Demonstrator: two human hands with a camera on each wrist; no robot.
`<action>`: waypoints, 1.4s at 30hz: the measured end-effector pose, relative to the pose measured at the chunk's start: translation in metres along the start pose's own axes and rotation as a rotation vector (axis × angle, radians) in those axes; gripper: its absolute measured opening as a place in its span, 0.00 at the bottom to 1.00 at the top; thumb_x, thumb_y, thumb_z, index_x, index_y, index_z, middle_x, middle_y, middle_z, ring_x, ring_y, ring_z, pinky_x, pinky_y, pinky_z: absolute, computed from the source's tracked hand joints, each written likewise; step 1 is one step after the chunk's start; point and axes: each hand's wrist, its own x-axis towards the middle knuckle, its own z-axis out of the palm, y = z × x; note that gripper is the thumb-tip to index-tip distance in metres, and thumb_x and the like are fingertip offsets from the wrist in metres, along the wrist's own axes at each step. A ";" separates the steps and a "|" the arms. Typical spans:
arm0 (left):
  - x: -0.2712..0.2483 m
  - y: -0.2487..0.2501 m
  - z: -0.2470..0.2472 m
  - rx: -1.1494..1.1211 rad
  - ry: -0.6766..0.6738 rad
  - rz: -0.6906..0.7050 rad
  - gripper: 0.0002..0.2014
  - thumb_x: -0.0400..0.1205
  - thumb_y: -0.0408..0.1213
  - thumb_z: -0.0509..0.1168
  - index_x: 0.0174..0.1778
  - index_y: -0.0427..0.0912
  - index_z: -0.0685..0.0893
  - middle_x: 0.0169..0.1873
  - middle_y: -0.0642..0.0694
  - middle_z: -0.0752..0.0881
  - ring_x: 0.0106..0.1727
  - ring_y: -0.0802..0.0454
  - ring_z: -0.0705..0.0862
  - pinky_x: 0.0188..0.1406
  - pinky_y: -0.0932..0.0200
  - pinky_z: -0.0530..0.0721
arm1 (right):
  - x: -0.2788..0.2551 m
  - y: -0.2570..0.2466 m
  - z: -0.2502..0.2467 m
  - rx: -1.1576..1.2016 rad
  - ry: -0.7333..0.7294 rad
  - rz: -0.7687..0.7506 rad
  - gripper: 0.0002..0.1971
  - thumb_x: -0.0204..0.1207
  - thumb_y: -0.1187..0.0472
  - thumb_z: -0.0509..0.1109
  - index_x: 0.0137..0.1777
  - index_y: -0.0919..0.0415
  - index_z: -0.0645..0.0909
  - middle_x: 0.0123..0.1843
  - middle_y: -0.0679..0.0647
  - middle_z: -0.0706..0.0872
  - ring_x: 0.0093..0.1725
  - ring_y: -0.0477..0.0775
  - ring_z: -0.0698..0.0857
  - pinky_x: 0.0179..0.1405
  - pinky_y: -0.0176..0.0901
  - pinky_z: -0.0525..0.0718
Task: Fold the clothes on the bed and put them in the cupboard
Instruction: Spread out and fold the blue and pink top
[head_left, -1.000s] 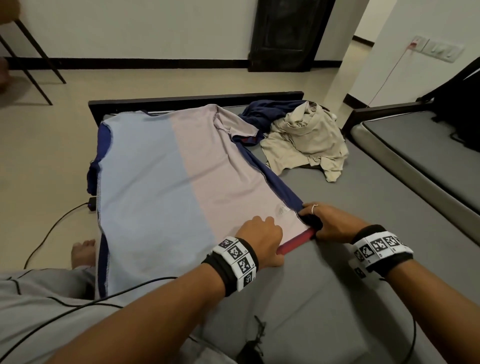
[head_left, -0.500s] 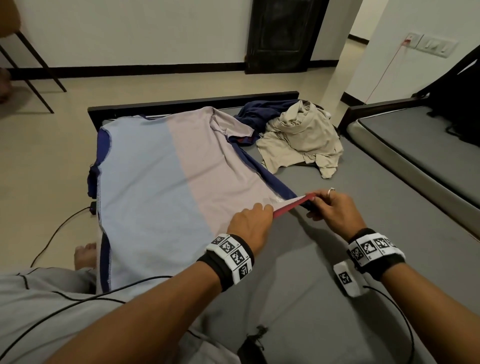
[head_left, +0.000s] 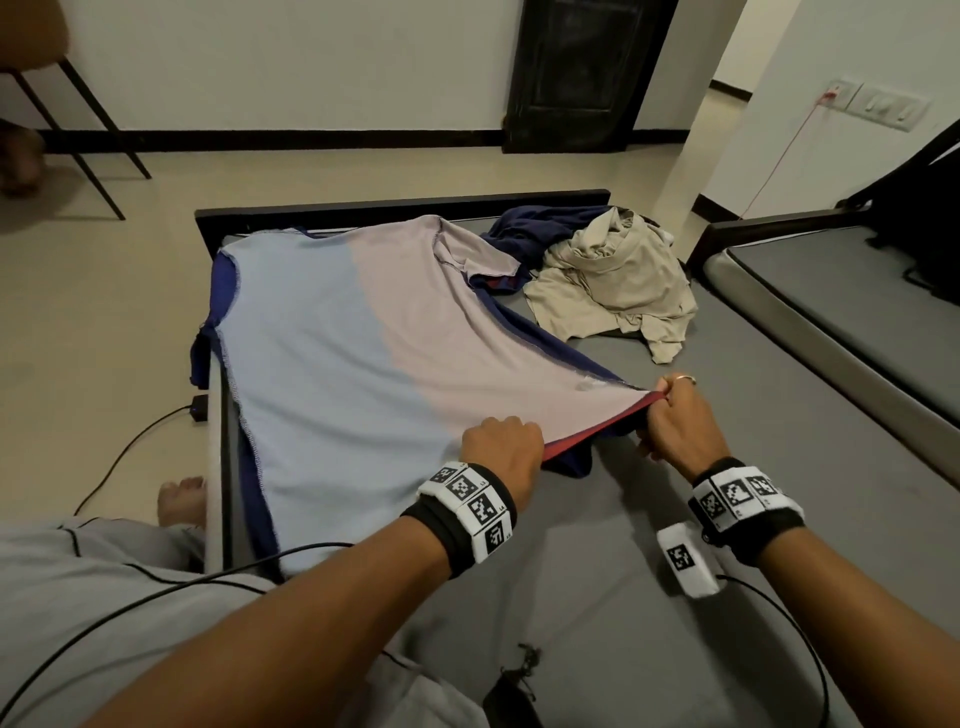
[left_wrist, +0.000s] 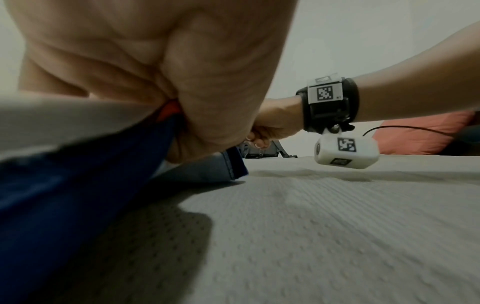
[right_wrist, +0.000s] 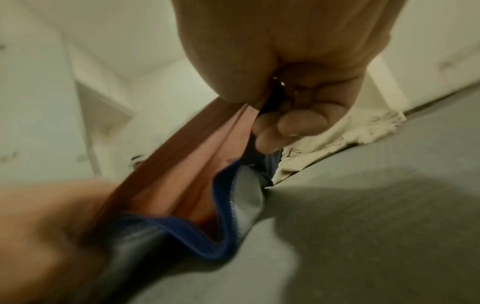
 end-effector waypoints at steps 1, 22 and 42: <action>0.000 -0.001 -0.001 0.007 -0.019 -0.005 0.11 0.83 0.31 0.61 0.62 0.41 0.77 0.57 0.41 0.81 0.57 0.38 0.81 0.43 0.49 0.71 | 0.000 0.001 -0.001 0.046 -0.026 0.055 0.07 0.83 0.68 0.52 0.50 0.59 0.70 0.41 0.64 0.85 0.31 0.62 0.85 0.22 0.44 0.80; -0.022 -0.078 -0.034 -0.202 -0.331 0.065 0.15 0.85 0.49 0.66 0.43 0.40 0.79 0.42 0.42 0.82 0.45 0.42 0.81 0.41 0.57 0.74 | 0.009 0.022 -0.011 -0.519 -0.270 -0.098 0.07 0.81 0.59 0.66 0.42 0.57 0.83 0.38 0.56 0.86 0.40 0.56 0.85 0.37 0.46 0.81; -0.103 -0.183 -0.101 0.452 -0.356 -0.253 0.10 0.81 0.43 0.64 0.55 0.43 0.84 0.42 0.48 0.81 0.41 0.47 0.82 0.42 0.55 0.83 | 0.005 0.018 -0.006 -0.453 -0.120 -0.166 0.08 0.79 0.68 0.67 0.50 0.55 0.73 0.41 0.55 0.81 0.40 0.55 0.79 0.34 0.45 0.72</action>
